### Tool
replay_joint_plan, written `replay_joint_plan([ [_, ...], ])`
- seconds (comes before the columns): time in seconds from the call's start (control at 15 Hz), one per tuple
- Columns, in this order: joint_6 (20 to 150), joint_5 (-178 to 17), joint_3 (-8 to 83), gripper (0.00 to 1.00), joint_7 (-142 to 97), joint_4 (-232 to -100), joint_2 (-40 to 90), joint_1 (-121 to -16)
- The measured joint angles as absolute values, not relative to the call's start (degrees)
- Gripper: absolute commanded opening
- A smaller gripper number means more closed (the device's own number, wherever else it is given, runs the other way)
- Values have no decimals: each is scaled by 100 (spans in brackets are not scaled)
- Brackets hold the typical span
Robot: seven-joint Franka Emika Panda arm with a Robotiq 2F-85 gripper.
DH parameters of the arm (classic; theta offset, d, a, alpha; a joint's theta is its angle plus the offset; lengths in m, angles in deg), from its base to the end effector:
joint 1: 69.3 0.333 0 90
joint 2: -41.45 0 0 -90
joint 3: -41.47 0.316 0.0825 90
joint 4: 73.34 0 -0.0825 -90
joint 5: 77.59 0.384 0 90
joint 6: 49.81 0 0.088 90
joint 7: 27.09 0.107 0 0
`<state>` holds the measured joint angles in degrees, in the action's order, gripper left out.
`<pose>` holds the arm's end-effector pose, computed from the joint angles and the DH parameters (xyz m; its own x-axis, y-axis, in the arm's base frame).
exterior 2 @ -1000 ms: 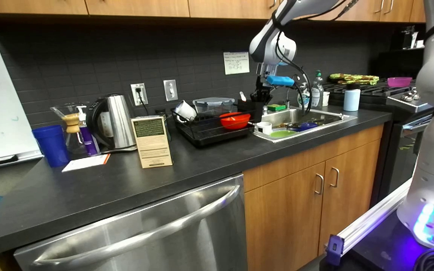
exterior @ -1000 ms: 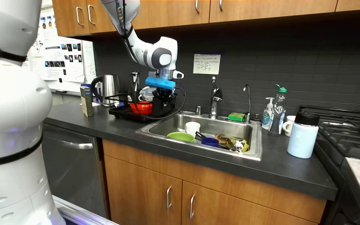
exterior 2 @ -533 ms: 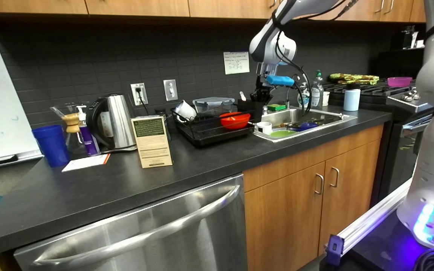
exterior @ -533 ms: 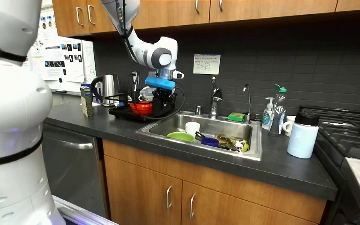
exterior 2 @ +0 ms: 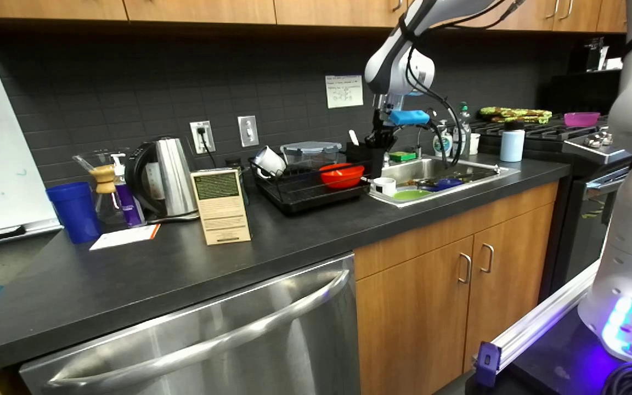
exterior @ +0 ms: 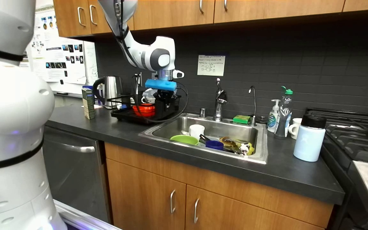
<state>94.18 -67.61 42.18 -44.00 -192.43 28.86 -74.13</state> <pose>0.5981 -0.0447 0.3438 0.9689 0.0820 0.2333 0.1002 -0.9927 -0.0671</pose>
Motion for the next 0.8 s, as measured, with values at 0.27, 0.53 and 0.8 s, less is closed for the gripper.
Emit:
replay_joint_plan([
  [0.27,9858,-7267,4214,1,-4121,-19662,3151,-7320],
  [0.53,10221,-7717,4212,1,-3833,-19996,3362,-7256],
  [0.8,10368,-7865,4213,1,-3687,-20178,3494,-7202],
])
